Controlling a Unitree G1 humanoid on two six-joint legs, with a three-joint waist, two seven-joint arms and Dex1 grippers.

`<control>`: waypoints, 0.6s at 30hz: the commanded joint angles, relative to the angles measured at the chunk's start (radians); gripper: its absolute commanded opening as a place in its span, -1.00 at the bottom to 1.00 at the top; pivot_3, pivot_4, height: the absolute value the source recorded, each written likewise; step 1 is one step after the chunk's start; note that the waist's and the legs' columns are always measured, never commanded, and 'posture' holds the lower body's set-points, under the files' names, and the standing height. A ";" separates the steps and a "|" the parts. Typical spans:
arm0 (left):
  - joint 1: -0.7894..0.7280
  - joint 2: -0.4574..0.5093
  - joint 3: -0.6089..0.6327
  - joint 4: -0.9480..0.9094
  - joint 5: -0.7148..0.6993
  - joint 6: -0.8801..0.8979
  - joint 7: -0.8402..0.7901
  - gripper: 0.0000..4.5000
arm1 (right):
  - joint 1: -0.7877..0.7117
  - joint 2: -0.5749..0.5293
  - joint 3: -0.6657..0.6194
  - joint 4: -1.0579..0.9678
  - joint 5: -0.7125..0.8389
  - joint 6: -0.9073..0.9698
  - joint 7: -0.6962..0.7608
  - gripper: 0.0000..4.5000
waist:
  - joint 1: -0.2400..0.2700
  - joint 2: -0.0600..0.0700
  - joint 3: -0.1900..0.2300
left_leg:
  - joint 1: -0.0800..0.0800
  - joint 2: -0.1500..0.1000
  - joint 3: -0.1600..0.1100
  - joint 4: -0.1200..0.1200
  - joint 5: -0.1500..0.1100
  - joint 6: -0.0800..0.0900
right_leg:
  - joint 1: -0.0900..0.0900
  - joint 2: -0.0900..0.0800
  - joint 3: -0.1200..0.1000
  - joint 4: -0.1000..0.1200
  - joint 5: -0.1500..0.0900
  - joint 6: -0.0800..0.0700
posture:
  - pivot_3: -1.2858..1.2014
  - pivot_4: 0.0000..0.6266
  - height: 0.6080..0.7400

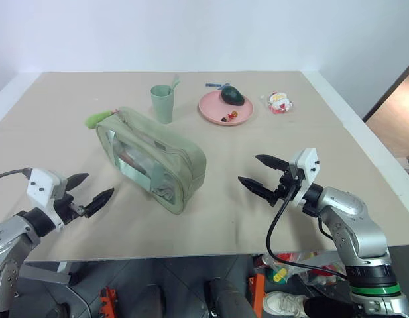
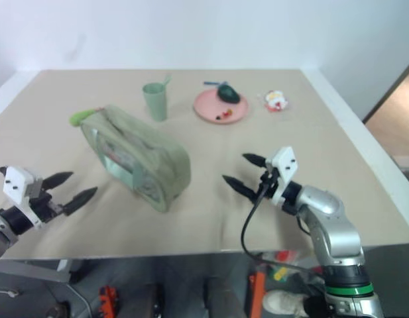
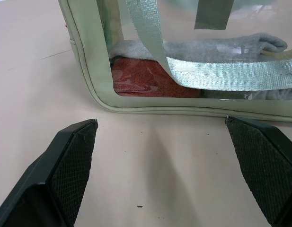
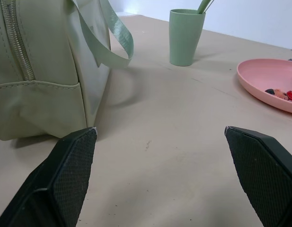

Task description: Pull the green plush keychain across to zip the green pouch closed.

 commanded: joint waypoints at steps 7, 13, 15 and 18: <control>-0.009 -0.002 -0.011 -0.132 -0.085 0.037 -0.036 0.99 | -0.021 -0.027 -0.029 -0.043 0.018 0.016 0.003 1.00 | 0.000 -0.001 0.000 | 0.000 0.000 0.001 0.001 0.000 0.000 | 0.000 -0.001 0.000 0.000 0.000 0.000 | 0.03 -0.52 1.00; 0.009 0.024 0.013 -0.198 -0.157 0.071 -0.090 0.99 | -0.036 -0.057 -0.034 -0.046 0.059 0.050 0.051 1.00 | 0.000 -0.001 0.000 | 0.000 0.000 0.000 0.000 0.000 0.000 | 0.000 0.000 0.000 0.000 0.000 0.000 | 0.03 -0.52 1.00; 0.002 0.059 0.017 -0.246 -0.221 0.107 -0.124 0.99 | -0.066 -0.091 -0.033 -0.057 0.099 0.087 0.106 1.00 | 0.000 -0.001 0.001 | 0.000 0.000 0.000 0.001 0.000 0.000 | 0.000 0.000 0.000 0.000 0.000 0.000 | 0.03 -0.52 1.00; -0.026 0.111 0.004 -0.296 -0.287 0.163 -0.134 0.99 | -0.140 -0.109 -0.026 -0.078 0.161 0.171 0.113 1.00 | -0.001 -0.001 0.001 | 0.000 0.000 0.001 0.001 0.000 0.000 | 0.000 0.000 0.001 0.000 0.000 0.000 | 0.03 -0.52 1.00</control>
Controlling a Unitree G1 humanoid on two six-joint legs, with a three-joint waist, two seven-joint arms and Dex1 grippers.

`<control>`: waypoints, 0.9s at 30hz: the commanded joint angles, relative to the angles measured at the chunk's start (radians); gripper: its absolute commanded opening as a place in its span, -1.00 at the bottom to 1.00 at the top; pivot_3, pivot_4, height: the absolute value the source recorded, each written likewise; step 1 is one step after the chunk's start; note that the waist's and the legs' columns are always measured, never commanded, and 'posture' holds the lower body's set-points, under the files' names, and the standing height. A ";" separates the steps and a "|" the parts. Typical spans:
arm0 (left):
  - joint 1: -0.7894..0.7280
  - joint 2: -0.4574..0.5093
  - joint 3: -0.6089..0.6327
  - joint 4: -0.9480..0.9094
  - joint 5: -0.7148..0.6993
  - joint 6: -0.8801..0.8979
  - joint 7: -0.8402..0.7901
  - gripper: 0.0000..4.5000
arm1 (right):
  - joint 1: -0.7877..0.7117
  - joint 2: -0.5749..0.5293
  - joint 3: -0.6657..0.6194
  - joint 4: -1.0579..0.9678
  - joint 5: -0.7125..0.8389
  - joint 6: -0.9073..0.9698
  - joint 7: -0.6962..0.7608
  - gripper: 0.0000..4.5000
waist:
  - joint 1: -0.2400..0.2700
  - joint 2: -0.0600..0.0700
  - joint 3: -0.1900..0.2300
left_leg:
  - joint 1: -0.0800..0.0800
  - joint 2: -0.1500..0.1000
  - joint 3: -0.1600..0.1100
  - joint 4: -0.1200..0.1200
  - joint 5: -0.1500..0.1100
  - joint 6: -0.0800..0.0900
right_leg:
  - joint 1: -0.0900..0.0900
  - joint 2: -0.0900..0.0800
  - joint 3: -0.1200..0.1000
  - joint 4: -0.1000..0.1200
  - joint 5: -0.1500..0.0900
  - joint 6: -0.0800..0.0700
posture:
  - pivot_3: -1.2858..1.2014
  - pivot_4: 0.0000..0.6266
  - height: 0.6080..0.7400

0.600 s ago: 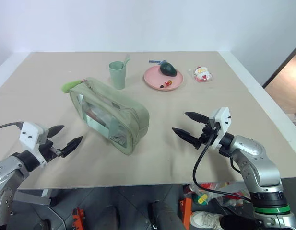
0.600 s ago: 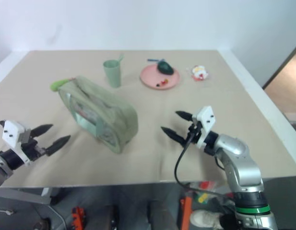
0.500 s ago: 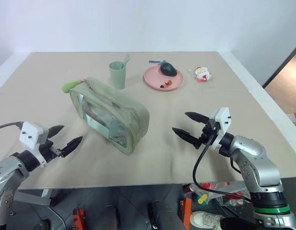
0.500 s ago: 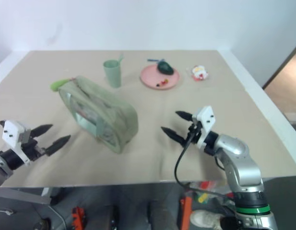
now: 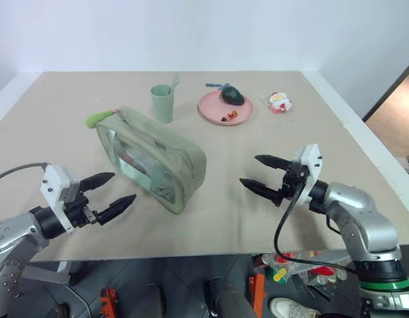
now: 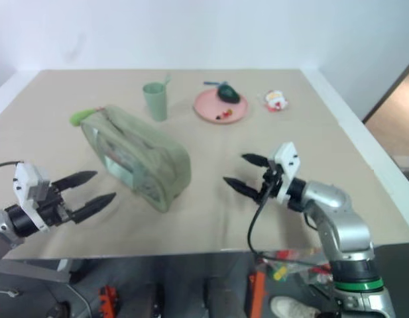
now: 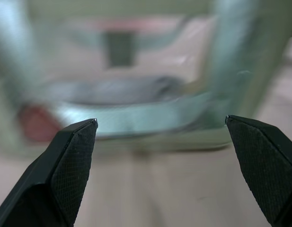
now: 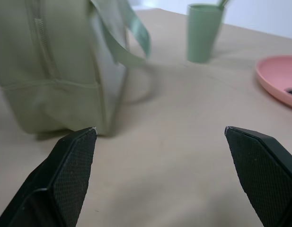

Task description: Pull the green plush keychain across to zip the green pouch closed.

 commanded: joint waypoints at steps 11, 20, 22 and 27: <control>-0.116 0.125 -0.066 -0.140 -0.190 0.156 -0.027 0.99 | -0.377 0.243 0.205 0.108 -0.015 0.114 -0.064 1.00 | -0.024 0.000 0.000 | -0.002 0.003 -0.004 -0.001 0.000 0.000 | -0.001 0.005 -0.002 0.000 0.000 -0.002 | 0.03 -0.52 1.00; -0.085 0.122 -0.047 -0.157 -0.177 0.153 0.006 1.00 | -0.394 0.300 0.214 0.201 -0.048 0.092 -0.014 -0.11 | -0.024 0.000 0.000 | -0.003 0.003 -0.003 -0.001 -0.001 0.000 | -0.002 0.004 -0.001 0.000 0.000 -0.001 | 0.03 -0.52 1.00; -0.076 0.118 -0.044 -0.159 -0.173 0.149 0.013 1.00 | -0.394 0.301 0.214 0.198 -0.041 0.101 0.005 -0.42 | -0.024 0.000 0.000 | -0.002 0.003 -0.003 -0.001 -0.001 0.000 | -0.002 0.005 -0.001 0.001 0.000 -0.002 | 0.03 -0.52 1.00; -0.073 0.113 -0.050 -0.164 -0.171 0.141 0.029 1.00 | -0.393 0.295 0.214 0.184 -0.028 0.108 0.064 -0.99 | -0.025 0.000 0.000 | -0.001 0.003 -0.003 -0.001 -0.001 -0.001 | -0.002 0.005 -0.002 0.001 0.000 -0.002 | 0.03 -0.52 1.00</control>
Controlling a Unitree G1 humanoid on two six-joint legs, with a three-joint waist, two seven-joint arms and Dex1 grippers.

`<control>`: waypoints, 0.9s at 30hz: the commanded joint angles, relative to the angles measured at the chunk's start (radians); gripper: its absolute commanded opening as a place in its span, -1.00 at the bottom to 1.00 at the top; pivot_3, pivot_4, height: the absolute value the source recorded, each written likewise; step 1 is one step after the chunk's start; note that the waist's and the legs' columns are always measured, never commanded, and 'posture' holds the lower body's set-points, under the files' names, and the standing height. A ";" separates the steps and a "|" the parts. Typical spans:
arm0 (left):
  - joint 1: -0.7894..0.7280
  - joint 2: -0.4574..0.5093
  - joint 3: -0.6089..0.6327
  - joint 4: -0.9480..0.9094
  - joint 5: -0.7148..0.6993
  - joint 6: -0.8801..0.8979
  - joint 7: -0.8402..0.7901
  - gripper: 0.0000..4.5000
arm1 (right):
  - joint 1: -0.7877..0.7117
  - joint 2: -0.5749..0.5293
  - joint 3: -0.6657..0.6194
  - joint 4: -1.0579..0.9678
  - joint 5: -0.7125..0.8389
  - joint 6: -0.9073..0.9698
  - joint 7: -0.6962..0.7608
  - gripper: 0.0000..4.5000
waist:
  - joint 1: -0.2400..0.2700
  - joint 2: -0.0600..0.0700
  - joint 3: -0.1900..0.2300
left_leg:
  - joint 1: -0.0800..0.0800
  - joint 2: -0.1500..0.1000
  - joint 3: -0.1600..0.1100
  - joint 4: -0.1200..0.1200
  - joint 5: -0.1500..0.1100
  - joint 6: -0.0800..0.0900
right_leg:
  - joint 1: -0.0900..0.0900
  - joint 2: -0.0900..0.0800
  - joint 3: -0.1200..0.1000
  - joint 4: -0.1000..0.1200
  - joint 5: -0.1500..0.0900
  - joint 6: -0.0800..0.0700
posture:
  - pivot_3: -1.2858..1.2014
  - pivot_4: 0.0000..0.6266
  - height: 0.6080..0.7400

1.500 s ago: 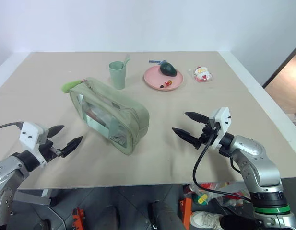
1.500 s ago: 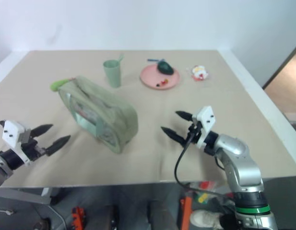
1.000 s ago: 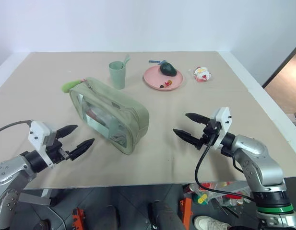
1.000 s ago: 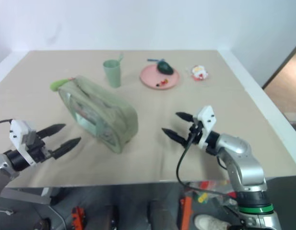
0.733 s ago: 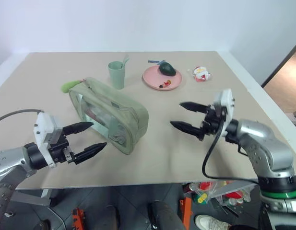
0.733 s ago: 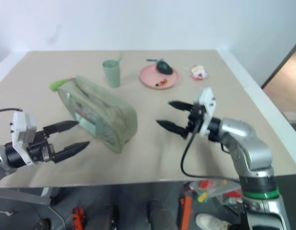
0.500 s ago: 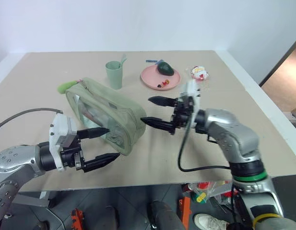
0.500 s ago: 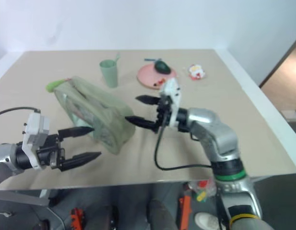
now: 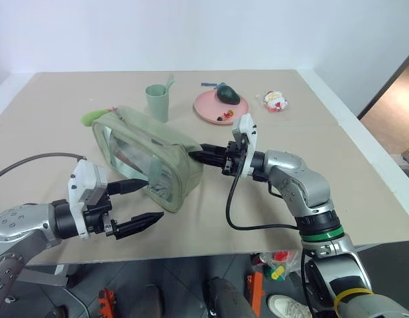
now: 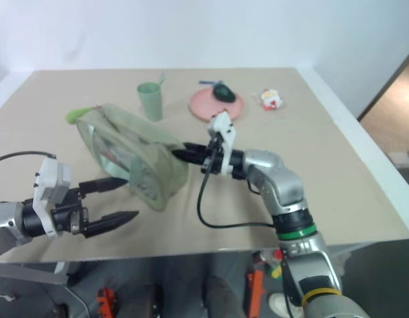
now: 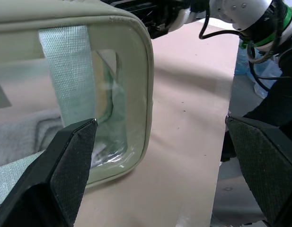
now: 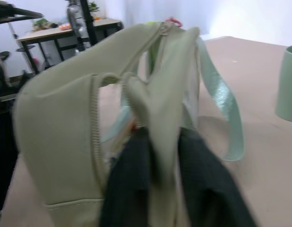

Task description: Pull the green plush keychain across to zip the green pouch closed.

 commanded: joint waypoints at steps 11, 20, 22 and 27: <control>0.009 -0.029 0.001 -0.057 0.022 -0.032 0.025 1.00 | -0.243 -0.192 -0.007 0.313 -0.089 -0.276 0.423 -0.99 | 0.000 0.000 0.001 | 0.000 -0.001 0.001 0.000 0.000 0.000 | 0.000 -0.002 0.000 0.000 0.000 0.000 | 0.03 -0.52 1.00; -0.004 -0.052 -0.050 -0.070 0.046 -0.036 0.062 1.00 | -0.547 -0.158 -0.012 0.990 -0.272 -0.697 0.546 -0.68 | -0.006 0.001 0.002 | 0.002 -0.001 0.002 -0.001 0.000 0.000 | 0.000 0.000 0.002 0.000 0.000 -0.001 | 0.03 -0.52 1.00; 0.003 -0.059 -0.053 -0.076 0.052 -0.036 0.072 1.00 | -0.556 -0.152 -0.035 1.022 -0.269 -0.728 0.536 -0.42 | -0.005 0.001 0.002 | 0.001 -0.001 0.002 -0.001 -0.001 0.002 | 0.001 0.000 0.001 0.000 0.001 0.003 | 0.03 -0.52 1.00; 0.006 -0.066 -0.052 -0.087 0.049 -0.032 0.091 1.00 | -0.535 -0.178 -0.164 0.894 -0.166 -0.574 0.475 0.38 | -0.005 0.003 0.003 | 0.001 0.000 0.001 -0.001 -0.002 0.003 | 0.000 0.000 0.001 0.000 0.001 0.003 | 0.03 -0.52 1.00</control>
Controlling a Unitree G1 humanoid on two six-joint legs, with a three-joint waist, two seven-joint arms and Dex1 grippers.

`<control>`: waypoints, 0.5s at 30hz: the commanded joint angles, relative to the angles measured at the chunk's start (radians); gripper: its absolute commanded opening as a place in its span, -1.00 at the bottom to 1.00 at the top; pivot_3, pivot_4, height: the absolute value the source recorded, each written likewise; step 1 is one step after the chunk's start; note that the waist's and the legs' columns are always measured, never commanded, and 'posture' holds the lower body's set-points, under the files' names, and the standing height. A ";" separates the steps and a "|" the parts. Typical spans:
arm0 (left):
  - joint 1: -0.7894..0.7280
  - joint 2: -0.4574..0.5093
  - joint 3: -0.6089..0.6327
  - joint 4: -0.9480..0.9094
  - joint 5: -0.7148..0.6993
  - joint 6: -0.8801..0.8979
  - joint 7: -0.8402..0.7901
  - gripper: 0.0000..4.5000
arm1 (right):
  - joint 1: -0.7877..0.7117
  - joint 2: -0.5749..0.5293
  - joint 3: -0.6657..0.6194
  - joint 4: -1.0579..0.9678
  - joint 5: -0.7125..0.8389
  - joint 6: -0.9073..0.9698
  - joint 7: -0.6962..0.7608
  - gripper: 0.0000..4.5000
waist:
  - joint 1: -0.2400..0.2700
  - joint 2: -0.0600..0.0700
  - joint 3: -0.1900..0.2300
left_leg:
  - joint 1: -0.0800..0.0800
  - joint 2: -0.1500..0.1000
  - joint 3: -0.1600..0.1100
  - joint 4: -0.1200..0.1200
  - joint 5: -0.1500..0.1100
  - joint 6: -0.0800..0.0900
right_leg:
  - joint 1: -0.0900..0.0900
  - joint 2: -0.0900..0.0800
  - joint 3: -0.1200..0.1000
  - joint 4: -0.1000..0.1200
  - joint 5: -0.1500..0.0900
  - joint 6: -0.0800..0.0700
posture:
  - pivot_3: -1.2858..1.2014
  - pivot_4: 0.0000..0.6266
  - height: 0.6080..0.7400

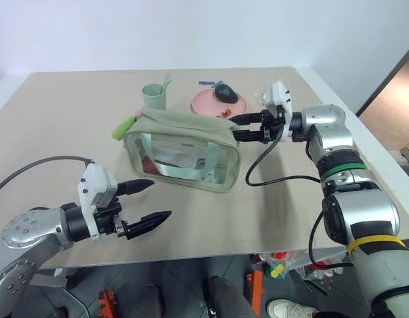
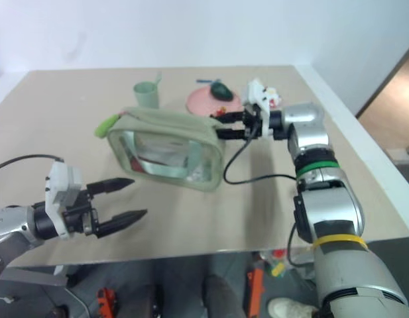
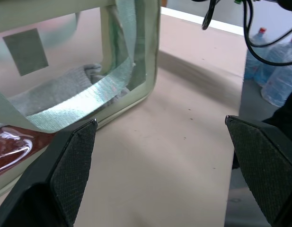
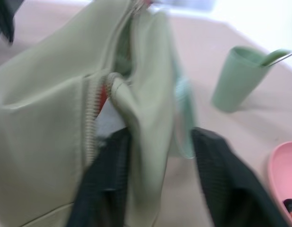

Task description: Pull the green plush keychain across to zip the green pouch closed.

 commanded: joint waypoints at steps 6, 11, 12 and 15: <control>-0.021 0.005 0.000 -0.047 -0.036 0.003 0.015 1.00 | 0.270 -0.104 -0.236 -0.700 0.241 0.426 -0.238 0.93 | 0.011 0.000 0.000 | 0.000 -0.001 -0.002 0.000 0.000 -0.001 | 0.001 -0.001 -0.002 0.000 -0.002 0.002 | 0.03 -0.52 1.00; -0.046 0.039 -0.013 -0.026 -0.063 0.014 -0.041 1.00 | 0.549 -0.142 -0.289 -1.156 0.393 0.720 -0.413 0.93 | 0.010 0.001 0.001 | 0.000 -0.002 -0.002 0.001 0.000 -0.001 | 0.001 -0.002 -0.002 0.001 -0.002 0.002 | 0.03 -0.52 1.00; -0.052 0.044 -0.016 -0.021 -0.068 0.015 -0.050 1.00 | 0.587 -0.143 -0.286 -1.215 0.417 0.758 -0.436 0.93 | 0.008 0.001 0.001 | 0.000 -0.002 -0.002 0.001 0.000 -0.001 | 0.001 -0.002 -0.001 0.001 -0.002 0.003 | 0.03 -0.52 1.00; -0.085 0.061 -0.037 0.002 -0.063 0.016 -0.090 1.00 | 0.690 -0.109 -0.256 -1.338 0.433 0.798 -0.520 0.93 | 0.001 0.001 0.001 | 0.002 -0.002 -0.001 0.001 0.000 -0.001 | 0.001 -0.001 0.000 0.001 -0.002 0.003 | 0.03 -0.52 1.00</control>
